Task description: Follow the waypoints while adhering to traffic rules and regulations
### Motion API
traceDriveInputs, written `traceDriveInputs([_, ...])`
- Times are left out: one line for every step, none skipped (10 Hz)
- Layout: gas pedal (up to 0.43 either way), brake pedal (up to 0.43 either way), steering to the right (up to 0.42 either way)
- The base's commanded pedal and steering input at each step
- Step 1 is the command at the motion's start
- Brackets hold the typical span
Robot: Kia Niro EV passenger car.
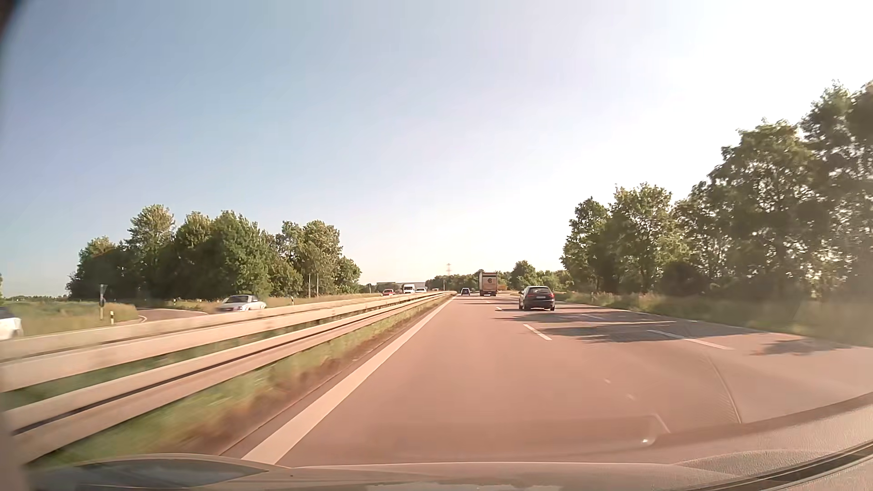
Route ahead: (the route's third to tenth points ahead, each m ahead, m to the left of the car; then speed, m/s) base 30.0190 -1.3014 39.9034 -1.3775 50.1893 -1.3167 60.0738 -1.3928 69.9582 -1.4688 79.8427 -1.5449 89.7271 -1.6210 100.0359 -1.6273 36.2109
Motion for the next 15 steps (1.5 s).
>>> traceDriveInputs([0.299,0.012,-0.001])
traceDriveInputs([0.299,0.012,-0.002])
traceDriveInputs([0.299,0.012,-0.003])
traceDriveInputs([0.299,0.012,-0.003])
traceDriveInputs([0.299,0.012,-0.003])
traceDriveInputs([0.299,0.012,-0.003])
traceDriveInputs([0.299,0.012,-0.003])
traceDriveInputs([0.299,0.012,-0.002])
traceDriveInputs([0.299,0.012,-0.002])
traceDriveInputs([0.299,0.012,-0.002])
traceDriveInputs([0.299,0.012,-0.002])
traceDriveInputs([0.299,0.012,-0.002])
traceDriveInputs([0.299,0.012,-0.002])
traceDriveInputs([0.299,0.012,0.0])
traceDriveInputs([0.299,0.012,0.0])
